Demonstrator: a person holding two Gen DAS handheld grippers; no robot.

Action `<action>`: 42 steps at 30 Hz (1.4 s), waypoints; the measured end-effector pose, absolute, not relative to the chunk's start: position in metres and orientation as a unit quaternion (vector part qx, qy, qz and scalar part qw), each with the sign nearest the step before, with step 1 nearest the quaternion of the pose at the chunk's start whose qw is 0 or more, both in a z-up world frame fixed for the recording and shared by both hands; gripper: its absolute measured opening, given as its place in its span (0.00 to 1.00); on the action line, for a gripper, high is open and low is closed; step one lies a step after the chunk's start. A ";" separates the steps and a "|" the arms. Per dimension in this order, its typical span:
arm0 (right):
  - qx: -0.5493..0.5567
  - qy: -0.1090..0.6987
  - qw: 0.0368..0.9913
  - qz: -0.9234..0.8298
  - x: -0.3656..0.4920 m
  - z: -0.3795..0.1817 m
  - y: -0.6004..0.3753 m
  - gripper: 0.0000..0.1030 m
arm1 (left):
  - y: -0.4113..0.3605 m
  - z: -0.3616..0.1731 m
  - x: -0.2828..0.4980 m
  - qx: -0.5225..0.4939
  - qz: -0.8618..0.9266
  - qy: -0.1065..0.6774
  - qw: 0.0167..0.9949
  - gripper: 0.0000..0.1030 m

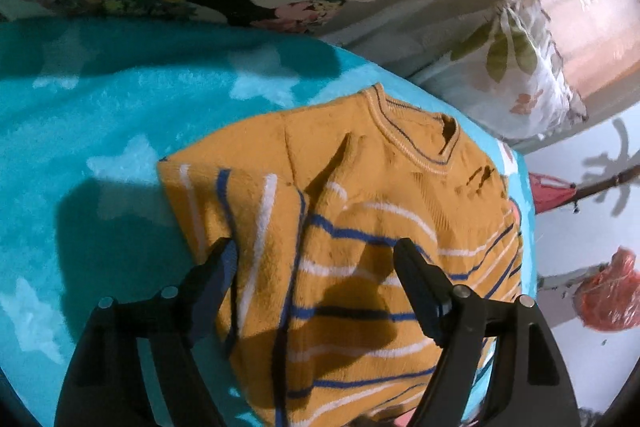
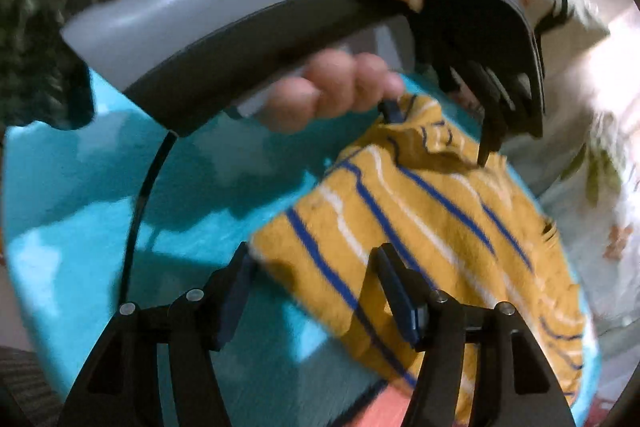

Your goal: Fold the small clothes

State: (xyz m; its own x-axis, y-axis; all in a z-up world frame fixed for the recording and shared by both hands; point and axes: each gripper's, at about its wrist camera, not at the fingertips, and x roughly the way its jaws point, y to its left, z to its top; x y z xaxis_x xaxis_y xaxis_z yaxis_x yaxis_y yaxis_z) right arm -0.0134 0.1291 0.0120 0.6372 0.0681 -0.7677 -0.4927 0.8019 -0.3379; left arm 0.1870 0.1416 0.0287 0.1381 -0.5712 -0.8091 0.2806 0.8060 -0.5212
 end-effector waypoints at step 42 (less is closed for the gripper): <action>0.208 0.436 0.873 0.067 -0.044 0.089 -0.341 0.41 | -0.029 0.105 0.048 -0.080 -0.195 0.534 0.819 0.42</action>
State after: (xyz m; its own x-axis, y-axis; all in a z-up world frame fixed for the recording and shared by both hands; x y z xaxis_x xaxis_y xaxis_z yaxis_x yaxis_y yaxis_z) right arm -0.0437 -0.3414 0.0887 0.6101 0.2983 -0.7340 0.0649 0.9045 0.4215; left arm 0.0485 -0.0293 0.1048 0.3541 -0.4051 -0.8429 0.2334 0.9111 -0.3398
